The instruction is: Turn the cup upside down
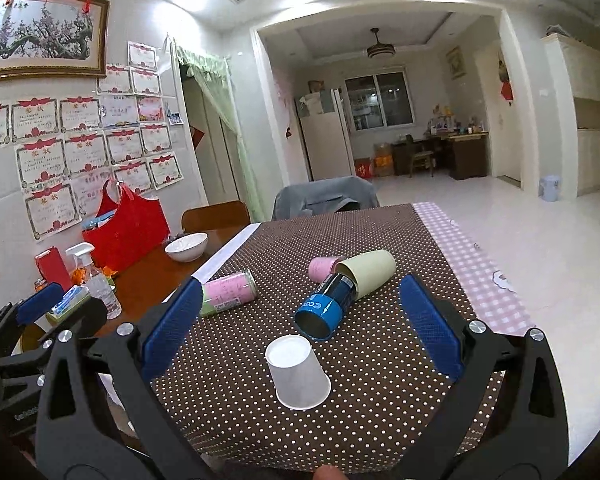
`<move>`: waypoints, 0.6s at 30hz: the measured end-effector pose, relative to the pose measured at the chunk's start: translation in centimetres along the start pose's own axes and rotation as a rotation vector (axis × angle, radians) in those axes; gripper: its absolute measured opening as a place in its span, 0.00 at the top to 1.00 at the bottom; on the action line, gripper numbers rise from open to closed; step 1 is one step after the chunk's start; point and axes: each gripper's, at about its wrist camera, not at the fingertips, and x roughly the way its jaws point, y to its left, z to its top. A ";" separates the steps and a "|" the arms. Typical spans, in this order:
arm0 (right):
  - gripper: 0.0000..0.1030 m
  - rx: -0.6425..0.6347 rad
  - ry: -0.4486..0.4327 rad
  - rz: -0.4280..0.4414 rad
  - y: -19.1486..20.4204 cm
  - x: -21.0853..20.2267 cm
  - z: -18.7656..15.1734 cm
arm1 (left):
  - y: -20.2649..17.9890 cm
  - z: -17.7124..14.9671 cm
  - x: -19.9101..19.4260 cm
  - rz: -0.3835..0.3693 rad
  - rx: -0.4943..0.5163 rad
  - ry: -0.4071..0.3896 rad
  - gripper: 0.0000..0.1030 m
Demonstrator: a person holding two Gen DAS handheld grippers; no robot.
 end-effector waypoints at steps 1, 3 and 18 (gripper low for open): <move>0.06 -0.003 -0.003 -0.001 0.1 -0.2 0.0 | 0.0 0.0 -0.1 0.005 -0.004 -0.001 0.09; 0.06 -0.003 -0.010 -0.003 0.3 -0.6 0.0 | 0.2 0.1 -0.3 0.012 -0.014 -0.001 0.08; 0.06 0.006 -0.012 -0.032 0.6 -1.4 -0.3 | 1.4 -0.4 -0.2 0.073 -0.040 0.032 0.05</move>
